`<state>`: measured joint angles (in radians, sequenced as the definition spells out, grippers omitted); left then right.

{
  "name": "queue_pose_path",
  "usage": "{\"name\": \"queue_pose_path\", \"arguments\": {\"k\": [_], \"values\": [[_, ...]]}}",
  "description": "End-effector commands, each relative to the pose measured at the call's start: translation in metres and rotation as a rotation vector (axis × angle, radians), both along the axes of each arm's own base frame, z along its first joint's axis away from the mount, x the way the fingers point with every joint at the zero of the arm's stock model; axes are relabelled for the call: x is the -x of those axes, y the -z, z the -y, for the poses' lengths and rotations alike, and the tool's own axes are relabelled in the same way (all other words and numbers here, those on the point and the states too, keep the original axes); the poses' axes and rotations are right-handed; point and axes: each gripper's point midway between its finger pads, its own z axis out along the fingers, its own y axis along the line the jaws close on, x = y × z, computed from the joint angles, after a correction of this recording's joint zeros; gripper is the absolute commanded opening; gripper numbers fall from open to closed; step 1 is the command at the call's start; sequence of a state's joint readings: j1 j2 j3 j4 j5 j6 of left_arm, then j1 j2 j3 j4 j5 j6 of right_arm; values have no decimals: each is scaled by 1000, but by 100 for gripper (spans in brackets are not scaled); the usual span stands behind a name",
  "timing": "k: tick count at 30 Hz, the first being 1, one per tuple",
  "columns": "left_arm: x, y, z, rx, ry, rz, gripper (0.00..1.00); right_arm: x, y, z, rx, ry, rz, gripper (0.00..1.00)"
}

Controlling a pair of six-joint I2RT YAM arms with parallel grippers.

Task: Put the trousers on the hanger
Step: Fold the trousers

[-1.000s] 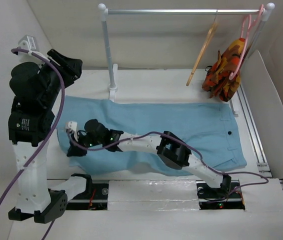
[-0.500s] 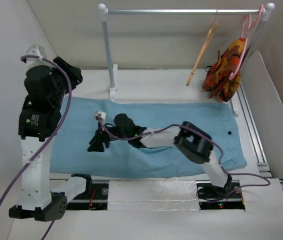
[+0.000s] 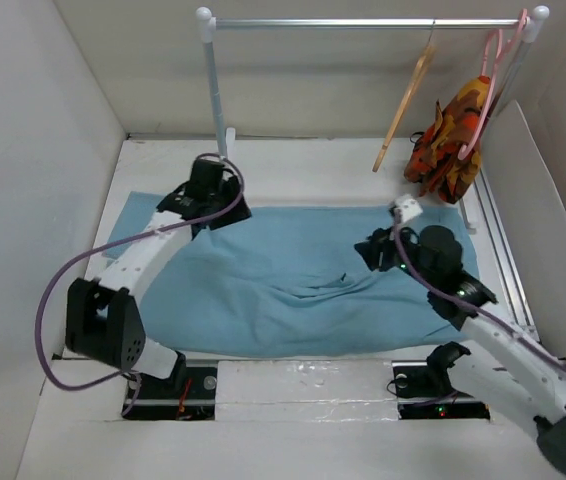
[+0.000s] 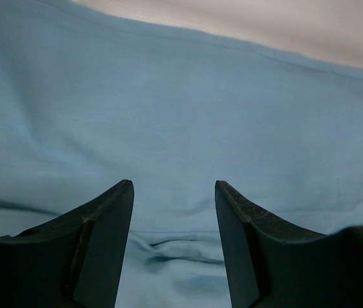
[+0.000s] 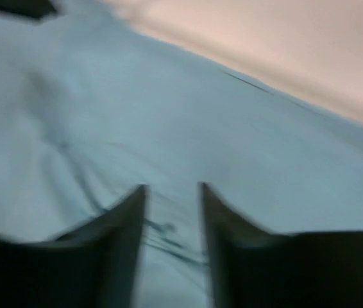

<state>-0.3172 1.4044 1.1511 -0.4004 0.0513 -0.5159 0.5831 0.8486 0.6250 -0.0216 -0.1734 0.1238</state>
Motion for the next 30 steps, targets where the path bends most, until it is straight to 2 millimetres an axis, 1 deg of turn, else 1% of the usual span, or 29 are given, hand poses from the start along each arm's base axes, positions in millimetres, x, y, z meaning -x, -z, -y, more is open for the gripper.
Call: {"name": "queue_pose_path", "arguments": {"k": [1, 2, 3, 4, 5, 6, 7, 8, 9, 10, 11, 12, 13, 14, 15, 16, 17, 18, 19, 20, 21, 22, 23, 24, 25, 26, 28, 29, 30], "values": [[-20, -14, 50, 78, 75, 73, 50, -5, 36, 114, 202, 367, -88, 55], [-26, -5, 64, 108, 99, 72, 53, -6, 41, 134, 227, 425, -112, 63], [-28, 2, 71, 141, 104, 59, 54, -14, 45, 165, 272, 499, -117, 73], [-27, 10, 78, 141, 120, 34, 54, -17, 41, 166, 295, 489, -85, 76], [-29, 30, 81, 127, 122, -14, 55, -27, 50, 189, 300, 532, -128, 78], [-33, 27, 87, 120, 138, -5, 56, -33, 50, 201, 302, 553, -148, 79], [-33, 33, 93, 109, 151, -16, 56, -37, 54, 215, 331, 558, -161, 80], [-34, 44, 92, 85, 157, -43, 57, -42, 63, 237, 311, 594, -209, 81], [-38, 40, 94, 83, 159, -33, 57, -45, 62, 251, 305, 621, -217, 82], [-37, 41, 97, 79, 171, -34, 57, -46, 63, 265, 302, 640, -214, 82], [-35, 41, 99, 86, 185, -32, 57, -50, 57, 290, 279, 693, -193, 82], [-36, 37, 100, 93, 190, -20, 57, -50, 59, 301, 264, 720, -198, 82], [-32, 39, 99, 95, 196, -24, 57, -51, 55, 311, 257, 729, -185, 82], [-30, 31, 100, 109, 200, -2, 57, -57, 46, 317, 245, 723, -139, 82], [-25, 36, 99, 113, 207, -10, 57, -62, 52, 326, 238, 732, -150, 83], [-23, 33, 98, 117, 208, -1, 57, -67, 54, 332, 227, 729, -155, 83], [-21, 24, 97, 130, 208, 27, 57, -74, 56, 329, 192, 680, -144, 83], [-19, 21, 97, 138, 207, 33, 56, -78, 62, 333, 166, 662, -153, 83], [-13, 24, 95, 142, 204, 28, 56, -82, 86, 341, 103, 649, -211, 83], [-11, 13, 93, 151, 203, 59, 55, -89, 86, 336, 53, 587, -185, 83], [-2, 12, 98, 150, 219, 66, 55, -91, 95, 339, 26, 577, -212, 84], [1, 9, 99, 148, 219, 78, 55, -91, 115, 347, 4, 570, -261, 84], [5, -3, 100, 149, 224, 113, 55, -97, 114, 346, -11, 535, -252, 84], [6, -7, 99, 139, 219, 131, 55, -98, 118, 351, -14, 537, -257, 84], [8, -8, 97, 138, 217, 134, 55, -100, 128, 352, -24, 528, -281, 85], [10, -13, 98, 149, 223, 147, 55, -102, 129, 355, -23, 534, -286, 85], [15, -18, 102, 161, 243, 156, 55, -107, 131, 361, -20, 555, -280, 86], [15, -21, 101, 157, 248, 167, 55, -108, 137, 364, -20, 563, -288, 86], [15, -22, 101, 154, 250, 172, 55, -110, 138, 366, -19, 564, -291, 86]]}}
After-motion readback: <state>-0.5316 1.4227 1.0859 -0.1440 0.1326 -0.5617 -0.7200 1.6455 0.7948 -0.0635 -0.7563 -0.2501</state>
